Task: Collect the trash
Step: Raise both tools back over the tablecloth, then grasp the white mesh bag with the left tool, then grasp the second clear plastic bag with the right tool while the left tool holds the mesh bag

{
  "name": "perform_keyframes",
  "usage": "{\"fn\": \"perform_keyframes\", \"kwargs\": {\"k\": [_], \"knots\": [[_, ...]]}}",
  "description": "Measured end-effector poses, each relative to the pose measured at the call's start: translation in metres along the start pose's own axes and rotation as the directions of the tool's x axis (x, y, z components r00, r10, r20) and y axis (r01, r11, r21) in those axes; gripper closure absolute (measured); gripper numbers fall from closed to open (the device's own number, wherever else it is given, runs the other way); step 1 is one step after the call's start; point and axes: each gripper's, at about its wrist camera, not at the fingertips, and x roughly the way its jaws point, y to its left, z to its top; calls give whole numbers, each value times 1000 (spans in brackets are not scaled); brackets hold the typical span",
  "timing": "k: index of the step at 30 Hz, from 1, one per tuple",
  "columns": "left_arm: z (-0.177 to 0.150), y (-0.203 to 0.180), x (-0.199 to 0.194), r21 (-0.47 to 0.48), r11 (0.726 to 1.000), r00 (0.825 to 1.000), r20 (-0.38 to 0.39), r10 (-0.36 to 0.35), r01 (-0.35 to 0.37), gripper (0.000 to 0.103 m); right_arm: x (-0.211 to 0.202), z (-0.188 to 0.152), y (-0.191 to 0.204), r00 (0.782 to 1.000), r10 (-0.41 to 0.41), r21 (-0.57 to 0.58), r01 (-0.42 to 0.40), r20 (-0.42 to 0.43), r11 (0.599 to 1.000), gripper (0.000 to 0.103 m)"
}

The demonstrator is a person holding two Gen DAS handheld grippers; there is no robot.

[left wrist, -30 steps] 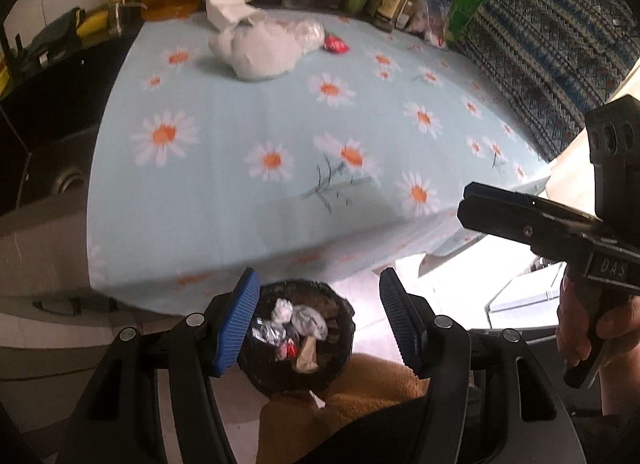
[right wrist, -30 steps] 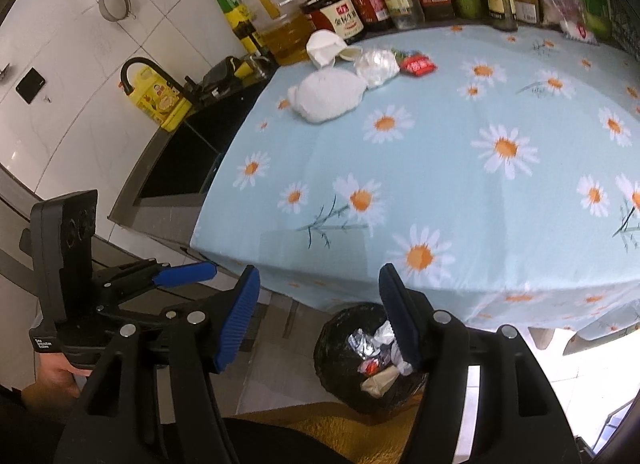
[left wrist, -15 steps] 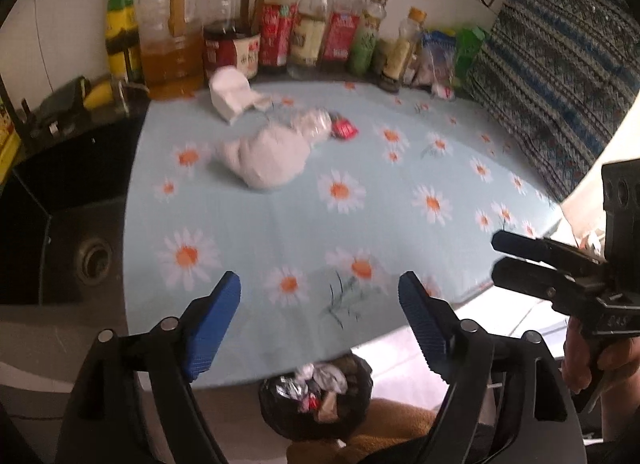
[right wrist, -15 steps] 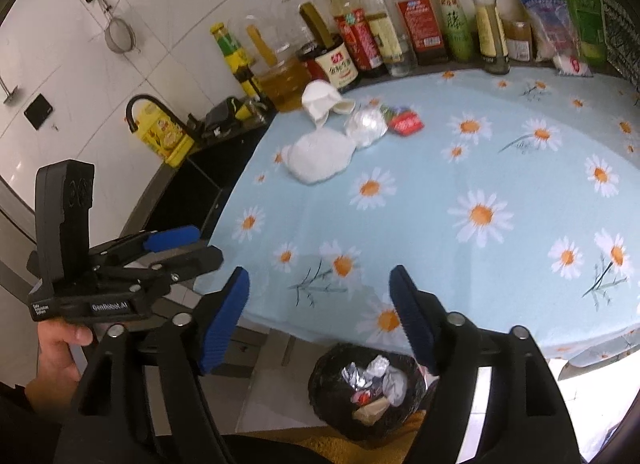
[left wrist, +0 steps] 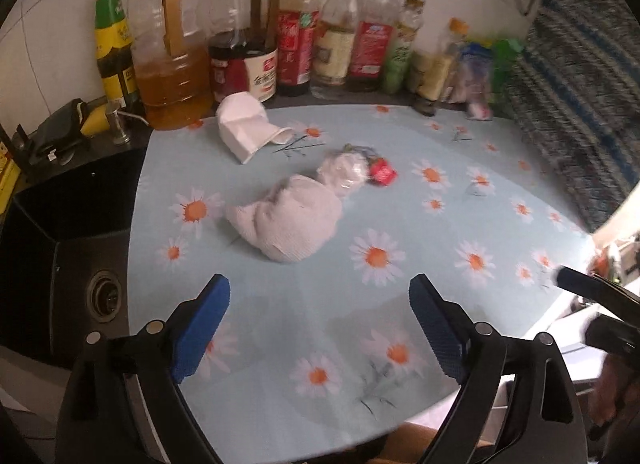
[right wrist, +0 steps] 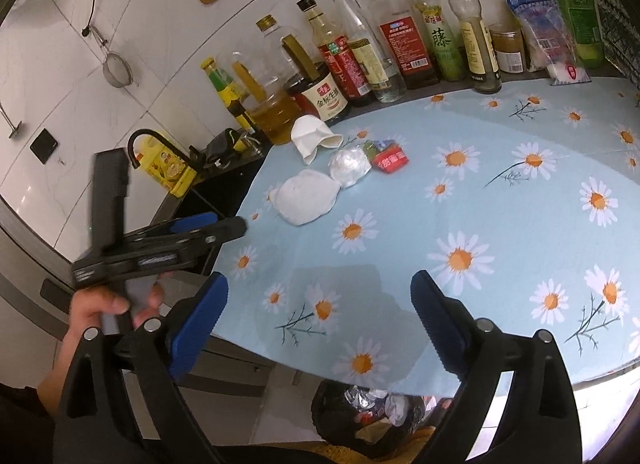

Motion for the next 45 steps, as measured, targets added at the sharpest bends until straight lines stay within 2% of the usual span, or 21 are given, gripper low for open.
{"fn": "perform_keyframes", "kwargs": {"k": [3, 12, 16, 21, 24, 30, 32, 38, 45], "knots": [[10, 2, 15, -15, 999, 999, -15, 28, -29, 14, 0, 1, -9, 1000, 4, 10, -4, 2, 1000, 8], [38, 5, 67, 40, 993, 992, -67, 110, -108, 14, 2, 6, -48, 1000, 3, 69, -3, 6, 998, 8], [49, 10, 97, 65, 989, 984, -112, 140, -133, 14, 4, 10, -65, 1000, -4, 97, 4, 5, 995, 8], [57, 6, 120, 122, 983, 981, -123, 149, -134, 16, 7, 11, -84, 1000, 2, 130, -1, -6, 992, 8], [57, 5, 126, 126, 985, 981, -136, 137, -120, 30, 10, 14, -90, 1000, 5, 131, -3, -13, 991, 8], [52, -4, 119, 160, 982, 984, -133, 122, -101, 58, 18, 20, -95, 1000, 19, 124, -17, -22, 992, 8], [49, -8, 112, 167, 981, 985, -130, 117, -94, 62, 22, 25, -93, 999, 24, 108, -21, -27, 994, 8], [37, -5, 74, 81, 995, 994, -93, 57, -49, 63, 34, 41, -79, 998, 47, 41, -45, -37, 998, 8], [9, -8, 27, 27, 999, 998, -35, 48, -47, 63, 61, 65, -45, 996, 39, -68, -44, -79, 997, 8]]}}
